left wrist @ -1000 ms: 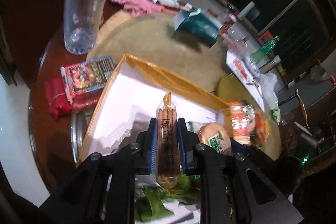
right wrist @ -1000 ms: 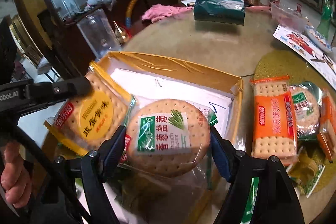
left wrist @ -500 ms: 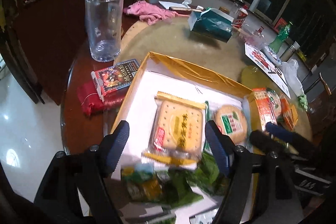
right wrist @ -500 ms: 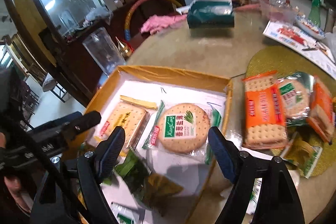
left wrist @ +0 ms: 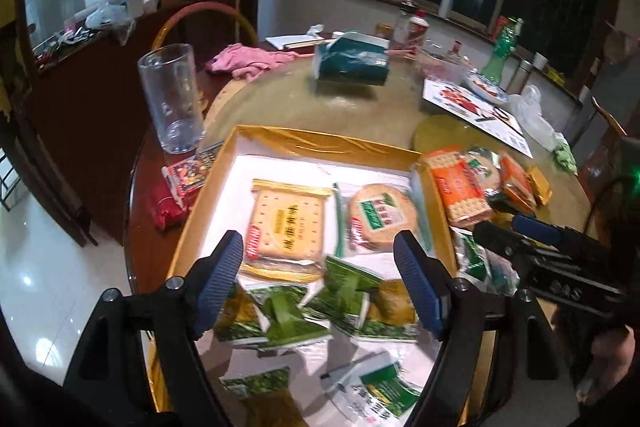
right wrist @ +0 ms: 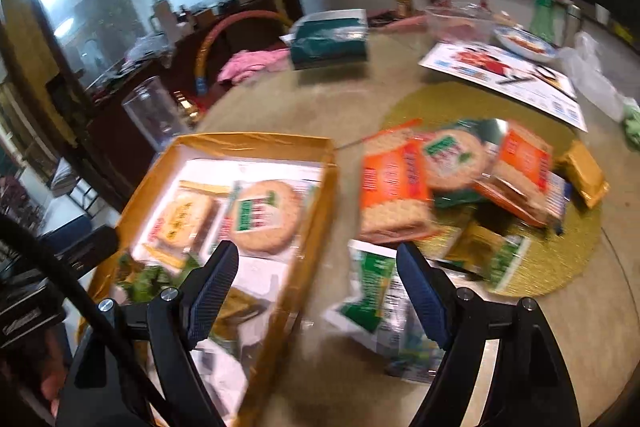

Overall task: Organize snacks
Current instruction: 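Move both open tools back toward the snacks on the lazy susan, then grasp the white Dole packet with the right tool, then grasp a white-green packet with the left tool while the right tool holds the Dole packet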

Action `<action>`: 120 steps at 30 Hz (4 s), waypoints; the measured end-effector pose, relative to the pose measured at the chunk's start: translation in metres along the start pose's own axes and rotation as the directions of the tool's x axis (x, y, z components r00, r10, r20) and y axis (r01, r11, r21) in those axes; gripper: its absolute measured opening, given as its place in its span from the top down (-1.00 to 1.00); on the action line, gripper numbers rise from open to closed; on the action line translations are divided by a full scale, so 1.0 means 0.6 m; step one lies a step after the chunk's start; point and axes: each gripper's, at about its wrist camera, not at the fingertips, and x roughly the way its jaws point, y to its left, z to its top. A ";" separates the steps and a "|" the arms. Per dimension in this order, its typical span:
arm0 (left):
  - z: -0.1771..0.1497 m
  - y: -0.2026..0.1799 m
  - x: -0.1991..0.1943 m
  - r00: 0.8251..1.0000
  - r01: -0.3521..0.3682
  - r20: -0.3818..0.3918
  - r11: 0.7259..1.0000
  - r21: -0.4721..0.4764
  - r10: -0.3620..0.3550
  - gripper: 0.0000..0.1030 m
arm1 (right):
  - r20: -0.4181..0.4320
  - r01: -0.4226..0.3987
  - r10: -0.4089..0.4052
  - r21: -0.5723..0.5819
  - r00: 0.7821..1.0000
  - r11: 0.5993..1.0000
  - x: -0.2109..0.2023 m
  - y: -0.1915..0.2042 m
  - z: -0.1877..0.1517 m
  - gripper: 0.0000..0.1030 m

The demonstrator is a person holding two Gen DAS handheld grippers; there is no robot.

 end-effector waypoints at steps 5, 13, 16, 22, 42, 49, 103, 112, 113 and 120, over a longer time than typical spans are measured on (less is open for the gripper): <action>-0.006 -0.029 -0.006 1.000 0.015 0.000 0.999 0.045 -0.015 -0.52 | -0.004 0.008 -0.008 0.033 1.000 0.999 -0.009 -0.025 -0.001 -0.58; -0.016 -0.056 -0.007 1.000 0.028 -0.012 0.996 0.081 -0.027 -0.52 | -0.008 -0.001 0.001 0.061 1.000 0.998 -0.018 -0.037 -0.006 -0.58; -0.022 -0.059 -0.005 0.999 0.035 -0.020 0.996 0.087 -0.033 -0.52 | -0.013 0.003 -0.002 0.072 1.000 0.997 -0.017 -0.040 -0.007 -0.58; -0.030 -0.064 -0.002 0.999 0.034 -0.030 0.995 0.092 -0.031 -0.52 | -0.024 0.016 -0.014 0.078 1.000 0.997 -0.014 -0.043 -0.009 -0.58; -0.042 -0.111 -0.019 0.998 0.031 -0.052 0.993 0.113 -0.026 -0.52 | -0.018 -0.008 0.010 0.103 1.000 0.995 -0.040 -0.082 -0.028 -0.52; -0.061 -0.156 -0.025 0.997 0.043 -0.072 0.991 0.129 -0.034 -0.52 | -0.042 0.012 -0.007 0.132 0.999 0.991 -0.052 -0.133 -0.054 -0.50; -0.090 -0.132 -0.068 0.999 0.013 -0.049 0.991 0.135 -0.006 -0.52 | -0.141 0.239 -0.231 0.041 0.963 0.970 0.000 -0.147 -0.098 0.13; -0.093 -0.155 -0.076 0.999 0.023 -0.042 0.985 0.169 -0.016 -0.52 | -0.136 0.206 -0.195 0.074 0.971 0.976 -0.013 -0.152 -0.108 0.15; -0.092 -0.157 -0.076 0.999 0.023 -0.042 0.985 0.171 -0.016 -0.52 | -0.134 0.205 -0.194 0.076 0.972 0.976 -0.015 -0.154 -0.108 0.15; -0.082 -0.163 -0.068 0.996 0.077 -0.061 0.985 0.157 -0.068 -0.52 | -0.079 0.143 -0.136 0.083 0.987 0.986 -0.053 -0.168 -0.115 0.16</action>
